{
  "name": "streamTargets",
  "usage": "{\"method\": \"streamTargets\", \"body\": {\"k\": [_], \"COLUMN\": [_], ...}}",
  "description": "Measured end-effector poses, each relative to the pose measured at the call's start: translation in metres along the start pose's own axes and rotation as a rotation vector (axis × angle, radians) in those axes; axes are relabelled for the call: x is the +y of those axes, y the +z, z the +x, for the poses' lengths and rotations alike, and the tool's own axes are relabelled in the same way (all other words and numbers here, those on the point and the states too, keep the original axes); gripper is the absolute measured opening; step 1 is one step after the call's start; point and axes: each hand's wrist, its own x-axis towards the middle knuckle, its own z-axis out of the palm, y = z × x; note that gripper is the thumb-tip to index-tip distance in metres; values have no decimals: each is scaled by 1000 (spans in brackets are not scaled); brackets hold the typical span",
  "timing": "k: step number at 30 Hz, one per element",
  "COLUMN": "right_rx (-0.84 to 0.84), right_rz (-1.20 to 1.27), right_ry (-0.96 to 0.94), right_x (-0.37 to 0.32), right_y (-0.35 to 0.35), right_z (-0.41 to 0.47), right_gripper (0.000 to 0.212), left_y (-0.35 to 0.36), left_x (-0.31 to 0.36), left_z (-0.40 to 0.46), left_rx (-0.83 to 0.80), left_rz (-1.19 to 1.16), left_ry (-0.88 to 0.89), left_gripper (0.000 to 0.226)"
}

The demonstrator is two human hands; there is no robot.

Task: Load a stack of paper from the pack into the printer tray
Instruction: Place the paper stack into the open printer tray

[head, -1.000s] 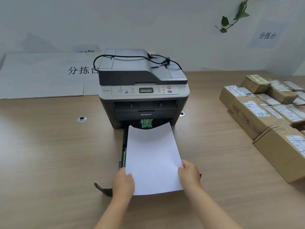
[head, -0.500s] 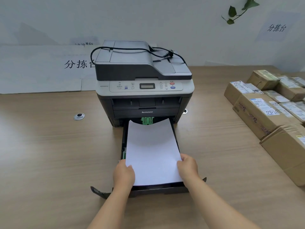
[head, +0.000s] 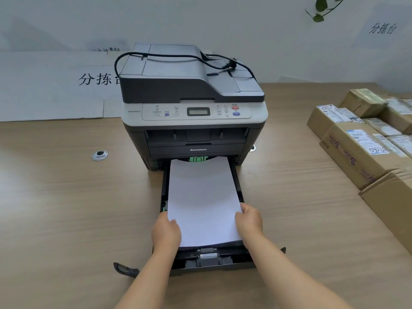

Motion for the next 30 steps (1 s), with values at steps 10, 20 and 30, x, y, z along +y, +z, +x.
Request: {"method": "streamTargets", "body": {"k": [10, 20, 30], "right_rx": [61, 90, 100], "right_rz": [-161, -722, -1173], "right_ry": [-73, -234, -415], "right_x": [4, 2, 1], "right_y": [14, 17, 17], "right_z": [4, -10, -30], "right_gripper": [51, 53, 49], "left_y": [15, 20, 20], "left_x": [-6, -5, -7], "left_z": [12, 7, -5], "left_rx": [-1, 21, 51], "left_rz": [195, 658, 940], "left_ry": [82, 235, 369], "left_gripper": [28, 65, 64]}}
